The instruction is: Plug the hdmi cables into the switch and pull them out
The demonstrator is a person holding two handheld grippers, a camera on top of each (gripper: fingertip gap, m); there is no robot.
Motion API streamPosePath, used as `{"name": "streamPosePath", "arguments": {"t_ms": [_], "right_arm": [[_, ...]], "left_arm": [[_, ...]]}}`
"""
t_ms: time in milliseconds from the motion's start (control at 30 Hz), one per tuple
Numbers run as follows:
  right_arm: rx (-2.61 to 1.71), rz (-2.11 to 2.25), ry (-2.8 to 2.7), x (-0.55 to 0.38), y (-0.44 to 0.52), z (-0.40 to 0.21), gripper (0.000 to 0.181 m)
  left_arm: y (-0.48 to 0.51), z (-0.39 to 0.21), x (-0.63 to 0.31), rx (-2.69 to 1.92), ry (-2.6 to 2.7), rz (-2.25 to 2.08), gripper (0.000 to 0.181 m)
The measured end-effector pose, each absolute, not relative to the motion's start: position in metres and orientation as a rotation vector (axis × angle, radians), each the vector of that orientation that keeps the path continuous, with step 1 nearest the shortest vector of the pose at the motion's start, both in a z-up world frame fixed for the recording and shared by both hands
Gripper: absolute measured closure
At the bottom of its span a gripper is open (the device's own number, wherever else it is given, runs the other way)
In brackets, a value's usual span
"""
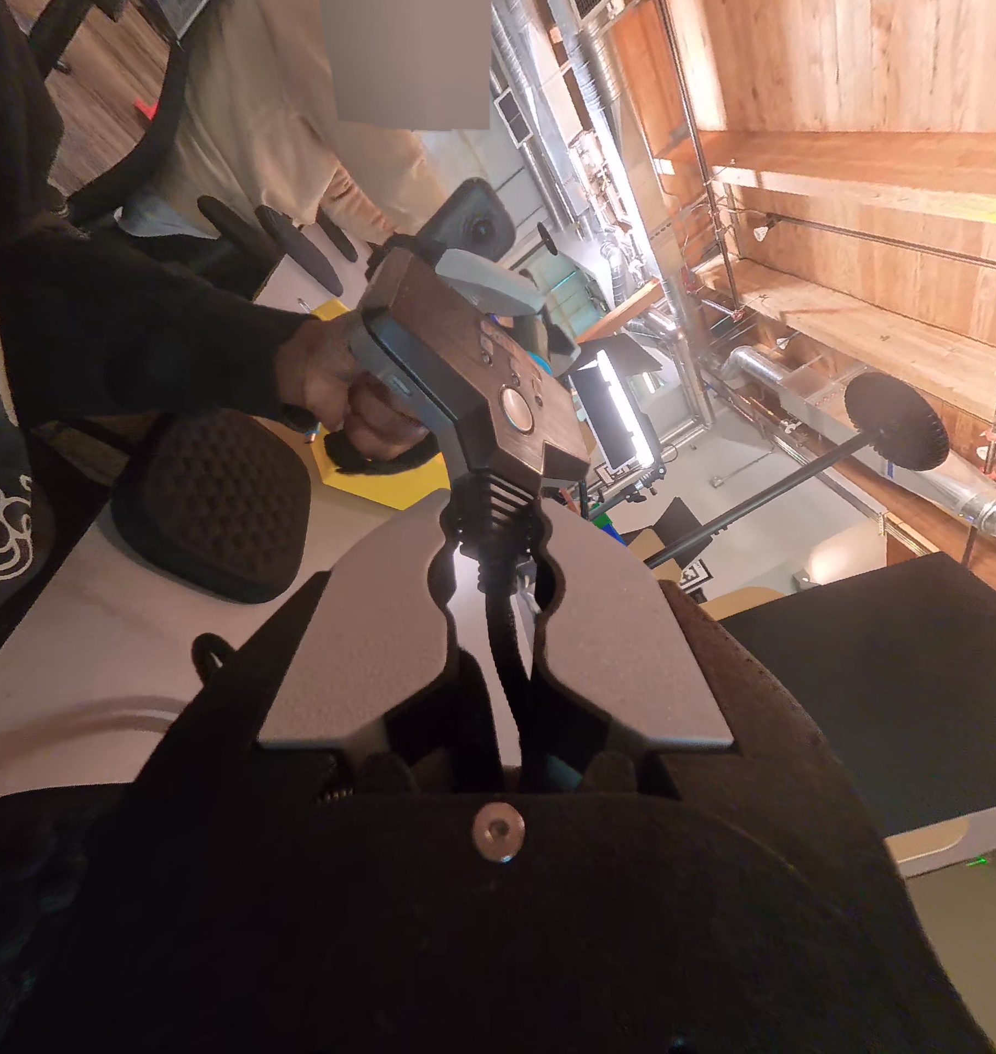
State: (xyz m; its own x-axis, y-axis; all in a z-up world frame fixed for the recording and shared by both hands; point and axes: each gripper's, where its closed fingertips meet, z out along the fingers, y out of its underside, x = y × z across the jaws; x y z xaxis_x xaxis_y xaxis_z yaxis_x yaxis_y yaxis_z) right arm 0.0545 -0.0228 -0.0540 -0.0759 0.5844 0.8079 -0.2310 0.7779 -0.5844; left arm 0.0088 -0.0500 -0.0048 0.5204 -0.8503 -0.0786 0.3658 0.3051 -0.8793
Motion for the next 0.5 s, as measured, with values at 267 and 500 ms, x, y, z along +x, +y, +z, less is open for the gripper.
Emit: {"name": "streamPosePath", "arguments": {"t_ms": [267,500], "right_arm": [[-0.292,0.664,-1.470,0.055,-0.026,-0.049,0.158],[-0.282,0.658,-1.430,0.057,-0.026,-0.042,0.160]], "left_arm": [[-0.046,0.000,0.011,-0.897,0.540,-0.835,0.159],[-0.043,0.001,0.010,-0.870,0.487,-0.893,0.159]]}}
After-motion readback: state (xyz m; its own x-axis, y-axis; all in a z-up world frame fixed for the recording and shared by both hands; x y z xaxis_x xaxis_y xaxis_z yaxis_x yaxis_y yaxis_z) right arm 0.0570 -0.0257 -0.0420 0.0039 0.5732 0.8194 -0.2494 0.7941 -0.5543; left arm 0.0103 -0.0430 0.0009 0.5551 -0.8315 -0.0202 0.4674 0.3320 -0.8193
